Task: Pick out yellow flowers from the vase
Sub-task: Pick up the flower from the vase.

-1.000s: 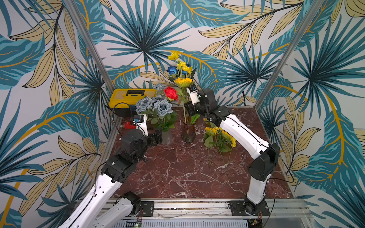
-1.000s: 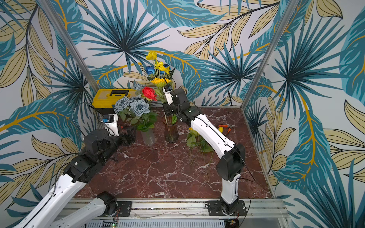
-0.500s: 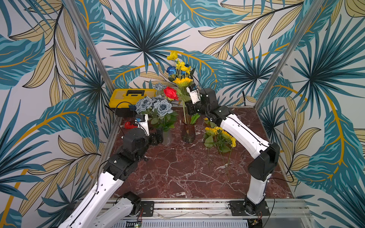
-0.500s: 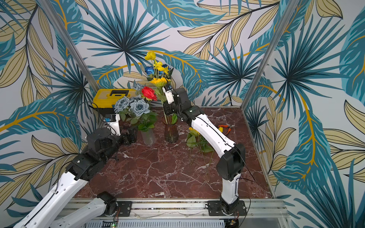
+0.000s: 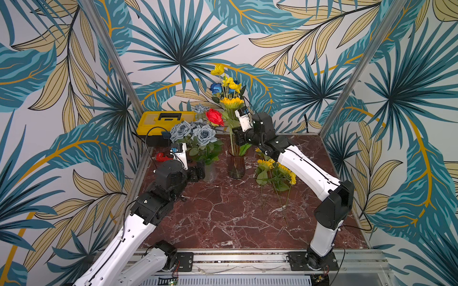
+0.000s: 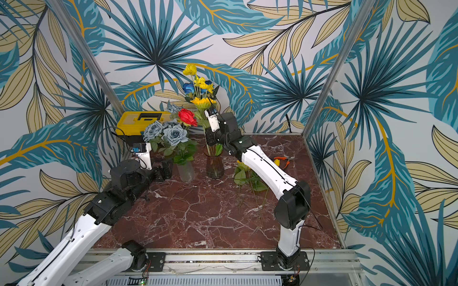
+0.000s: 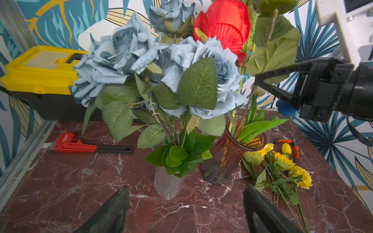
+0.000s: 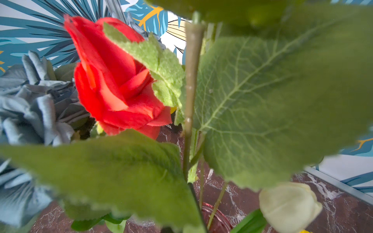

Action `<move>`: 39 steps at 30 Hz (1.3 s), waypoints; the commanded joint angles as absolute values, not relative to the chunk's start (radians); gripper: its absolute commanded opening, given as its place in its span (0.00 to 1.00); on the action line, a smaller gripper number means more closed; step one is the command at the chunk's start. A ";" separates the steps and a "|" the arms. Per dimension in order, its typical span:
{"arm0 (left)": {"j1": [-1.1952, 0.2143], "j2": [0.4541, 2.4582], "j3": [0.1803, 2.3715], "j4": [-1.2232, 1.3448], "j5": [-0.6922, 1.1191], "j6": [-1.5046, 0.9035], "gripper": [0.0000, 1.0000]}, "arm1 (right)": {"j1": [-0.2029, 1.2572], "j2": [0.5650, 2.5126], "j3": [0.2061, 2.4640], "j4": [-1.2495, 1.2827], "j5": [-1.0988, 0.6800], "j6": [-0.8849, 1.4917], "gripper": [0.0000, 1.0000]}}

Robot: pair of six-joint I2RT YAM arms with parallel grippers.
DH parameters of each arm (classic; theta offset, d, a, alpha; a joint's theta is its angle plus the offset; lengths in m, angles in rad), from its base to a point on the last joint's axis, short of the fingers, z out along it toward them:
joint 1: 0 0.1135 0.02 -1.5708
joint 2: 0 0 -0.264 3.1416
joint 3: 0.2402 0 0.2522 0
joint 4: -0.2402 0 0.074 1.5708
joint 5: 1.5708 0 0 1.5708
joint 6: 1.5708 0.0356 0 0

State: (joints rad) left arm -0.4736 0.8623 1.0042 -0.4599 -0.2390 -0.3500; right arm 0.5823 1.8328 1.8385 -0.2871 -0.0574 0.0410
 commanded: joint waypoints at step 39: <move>-0.462 0.872 0.969 -0.430 -0.204 -0.368 0.89 | 0.581 1.411 1.802 -0.348 -0.077 0.019 0.00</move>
State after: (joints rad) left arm -0.4694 0.8757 0.9855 -0.4473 -0.2165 -0.3676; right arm 0.5823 1.4437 1.8030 -0.3450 -0.0792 0.0216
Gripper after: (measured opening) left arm 0.889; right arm 0.056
